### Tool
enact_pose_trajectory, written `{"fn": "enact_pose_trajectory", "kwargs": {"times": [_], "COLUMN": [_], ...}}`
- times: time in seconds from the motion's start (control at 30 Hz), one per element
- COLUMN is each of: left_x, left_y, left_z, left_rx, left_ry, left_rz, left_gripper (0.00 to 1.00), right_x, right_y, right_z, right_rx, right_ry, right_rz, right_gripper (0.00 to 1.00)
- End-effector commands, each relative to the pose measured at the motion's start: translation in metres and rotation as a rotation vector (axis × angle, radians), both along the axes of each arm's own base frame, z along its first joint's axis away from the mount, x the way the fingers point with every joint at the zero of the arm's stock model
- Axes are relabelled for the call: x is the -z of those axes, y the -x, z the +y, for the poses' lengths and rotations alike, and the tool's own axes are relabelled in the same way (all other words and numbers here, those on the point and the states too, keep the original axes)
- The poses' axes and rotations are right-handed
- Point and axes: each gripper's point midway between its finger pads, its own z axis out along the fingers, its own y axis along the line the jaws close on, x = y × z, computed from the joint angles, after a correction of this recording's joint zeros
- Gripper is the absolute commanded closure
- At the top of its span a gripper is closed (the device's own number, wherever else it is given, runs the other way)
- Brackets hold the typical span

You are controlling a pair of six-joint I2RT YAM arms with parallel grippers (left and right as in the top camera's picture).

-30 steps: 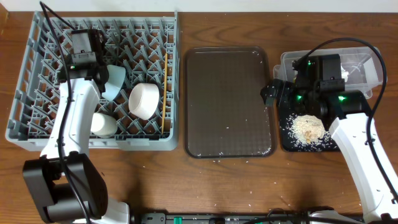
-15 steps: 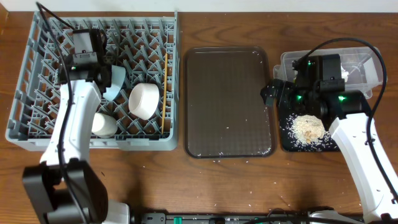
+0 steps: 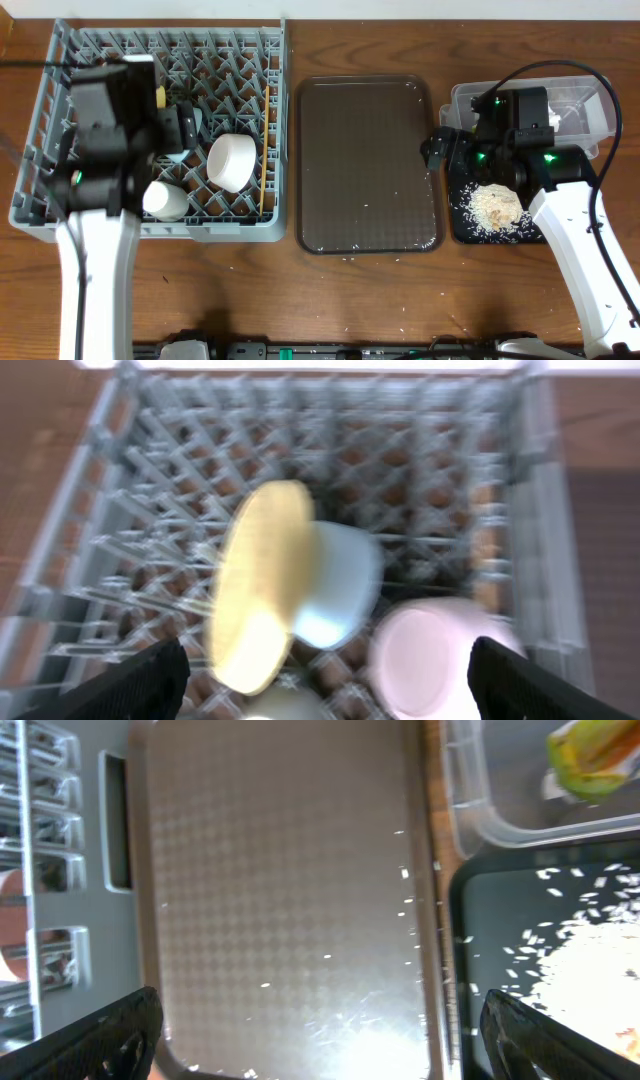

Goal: Sort waste into correct bins and load items into the dishwasher

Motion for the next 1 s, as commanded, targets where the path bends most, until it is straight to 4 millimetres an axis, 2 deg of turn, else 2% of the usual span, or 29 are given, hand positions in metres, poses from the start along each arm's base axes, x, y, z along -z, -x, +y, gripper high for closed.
{"fn": "enact_pose_trajectory", "kwargs": {"times": [0.0,0.07,0.2,0.3,0.4,0.53,0.63,0.83,0.97], "left_x": [-0.043,-0.063,-0.089,-0.094,-0.093,-0.098,-0.098,-0.098,-0.098], "left_y": [0.032,0.056,0.103,0.133,0.154,0.163,0.164,0.163,0.163], "left_z": [-0.034,-0.036,-0.041,-0.044,-0.046,-0.046,-0.046,-0.046,-0.046], "left_rx": [0.098,0.103,0.111,0.113,0.114,0.116,0.116,0.116,0.116], "left_ry": [0.154,0.145,0.132,0.129,0.129,0.124,0.124,0.124,0.124], "left_rz": [-0.127,-0.188,-0.280,-0.301,-0.307,-0.334,-0.336,-0.335,-0.335], "left_gripper": [0.10,0.10,0.10,0.10,0.09,0.10,0.10,0.09,0.09], "right_x": [-0.001,-0.004,-0.019,-0.046,-0.082,-0.126,-0.145,-0.162,-0.156], "right_y": [-0.006,-0.008,-0.004,0.009,0.024,0.046,0.060,0.074,0.077], "right_z": [-0.010,-0.009,-0.004,0.009,0.016,0.022,0.024,0.024,0.022], "right_rx": [0.020,-0.024,-0.040,-0.097,-0.137,-0.144,-0.151,-0.164,-0.188], "right_ry": [0.079,0.102,0.070,0.016,0.005,-0.049,-0.076,-0.095,-0.055], "right_rz": [-0.034,-0.061,-0.103,-0.172,-0.289,-0.425,-0.487,-0.544,-0.535], "right_gripper": [0.01,0.01,0.03,0.02,0.01,0.01,0.01,0.01,0.01]}}
